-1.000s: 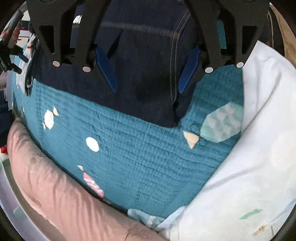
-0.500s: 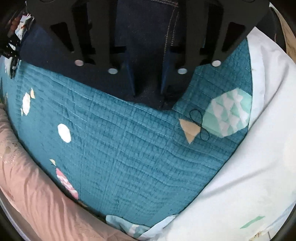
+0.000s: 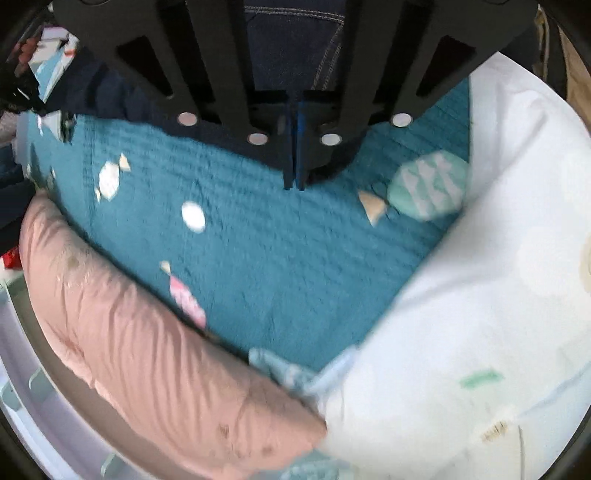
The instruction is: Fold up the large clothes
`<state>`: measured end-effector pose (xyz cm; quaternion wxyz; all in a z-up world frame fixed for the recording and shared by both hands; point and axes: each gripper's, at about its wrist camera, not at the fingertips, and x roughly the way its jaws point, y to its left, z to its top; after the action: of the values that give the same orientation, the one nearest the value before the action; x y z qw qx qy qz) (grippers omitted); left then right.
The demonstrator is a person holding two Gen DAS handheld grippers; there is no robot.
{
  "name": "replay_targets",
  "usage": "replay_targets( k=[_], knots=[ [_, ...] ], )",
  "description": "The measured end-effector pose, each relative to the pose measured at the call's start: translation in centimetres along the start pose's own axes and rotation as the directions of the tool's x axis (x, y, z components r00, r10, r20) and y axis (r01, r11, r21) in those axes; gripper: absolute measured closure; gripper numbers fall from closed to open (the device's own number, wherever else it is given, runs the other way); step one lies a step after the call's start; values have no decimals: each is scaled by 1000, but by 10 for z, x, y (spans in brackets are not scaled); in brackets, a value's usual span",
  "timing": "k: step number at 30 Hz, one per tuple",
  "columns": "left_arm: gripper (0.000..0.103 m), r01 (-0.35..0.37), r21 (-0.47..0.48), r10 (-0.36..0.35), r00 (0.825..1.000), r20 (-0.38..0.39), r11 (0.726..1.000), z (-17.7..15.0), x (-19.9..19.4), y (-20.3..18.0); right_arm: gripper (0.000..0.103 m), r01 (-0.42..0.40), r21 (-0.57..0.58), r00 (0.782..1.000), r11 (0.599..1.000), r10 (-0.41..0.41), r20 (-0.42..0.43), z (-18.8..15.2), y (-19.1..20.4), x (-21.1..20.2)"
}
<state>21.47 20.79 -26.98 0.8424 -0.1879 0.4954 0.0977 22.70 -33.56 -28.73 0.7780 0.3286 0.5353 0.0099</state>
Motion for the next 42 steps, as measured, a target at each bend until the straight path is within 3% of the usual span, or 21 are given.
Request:
replay_targets(
  k=[1, 2, 6, 9, 10, 11, 13, 19, 22, 23, 25, 26, 27, 29, 31, 34, 35, 36, 38, 40, 42],
  knots=[
    [103, 19, 18, -19, 999, 51, 1000, 9, -13, -2, 101, 6, -25, 1000, 1000, -6, 1, 1, 5, 0],
    [103, 24, 22, -25, 999, 44, 999, 16, -15, -4, 101, 4, -52, 1000, 999, -3, 8, 0, 11, 0],
    [103, 26, 18, -25, 999, -35, 1000, 37, -13, -3, 101, 28, -59, 1000, 998, -27, 17, -4, 15, 5],
    [102, -13, 63, 23, 986, -163, 998, 27, 12, -1, 101, 49, -84, 999, 995, -49, 3, -5, 8, 6],
    [93, -19, 64, 32, 980, -198, 998, 22, 20, 3, 101, 50, -80, 999, 995, -51, -7, -5, 5, 7],
    [75, -30, 49, 41, 969, -243, 998, 16, 33, 8, 101, 50, -77, 998, 996, -51, -20, -4, 2, 9],
    [52, -19, -6, 16, 950, -311, 1000, 7, 54, 21, 98, 49, -69, 998, 996, -52, -38, -2, -2, 14],
    [52, -5, -167, -66, 907, -416, 986, -3, 103, 53, 96, 88, -76, 993, 993, -94, -78, 1, -8, 30],
    [54, 14, -210, -105, 895, -432, 978, 0, 119, 61, 81, 91, -31, 986, 995, -94, -136, 2, -21, 48],
    [63, 30, -226, -126, 898, -422, 974, 0, 121, 62, 71, 94, -25, 982, 995, -97, -162, 1, -25, 55],
    [74, -12, -240, -90, 907, -412, 971, -2, 125, 64, 56, 133, -19, 972, 991, -135, -191, -1, -33, 72],
    [79, -21, -242, -83, 907, -412, 970, -4, 126, 65, 55, 137, -11, 971, 991, -136, -197, -1, -37, 79],
    [81, -21, -249, -85, 909, -407, 968, -5, 128, 67, 56, 109, 10, 970, 994, -104, -218, 1, -42, 89],
    [85, -3, -273, -106, 917, -386, 962, -6, 124, 73, 83, 63, 60, 975, 996, -49, -217, 4, -47, 98],
    [88, 28, -312, -140, 929, -344, 950, -7, 116, 80, 91, 58, 70, 983, 996, -45, -176, 6, -46, 94],
    [90, 55, -332, -166, 935, -314, 942, -4, 105, 85, 95, 21, 53, 996, 998, -16, -93, 7, -33, 71],
    [91, 54, -321, -160, 935, -316, 946, -2, 102, 85, 101, 21, 36, 997, 999, -18, -75, 8, -29, 64],
    [91, 54, -321, -160, 937, -312, 945, 0, 98, 84, 102, 22, 28, 999, 999, -20, -43, 11, -26, 55],
    [94, 74, -331, -171, 946, -274, 941, 4, 87, 85, 102, -50, 49, 997, 998, 52, -50, 18, -22, 41],
    [95, 143, -345, -228, 948, -221, 928, 10, 74, 83, 102, -50, 24, 998, 998, 51, -31, 22, -14, 32],
    [95, 155, -318, -227, 953, -201, 935, 18, 66, 73, 102, -28, -35, 1000, 999, 29, 9, 25, -2, 23]
  ],
)
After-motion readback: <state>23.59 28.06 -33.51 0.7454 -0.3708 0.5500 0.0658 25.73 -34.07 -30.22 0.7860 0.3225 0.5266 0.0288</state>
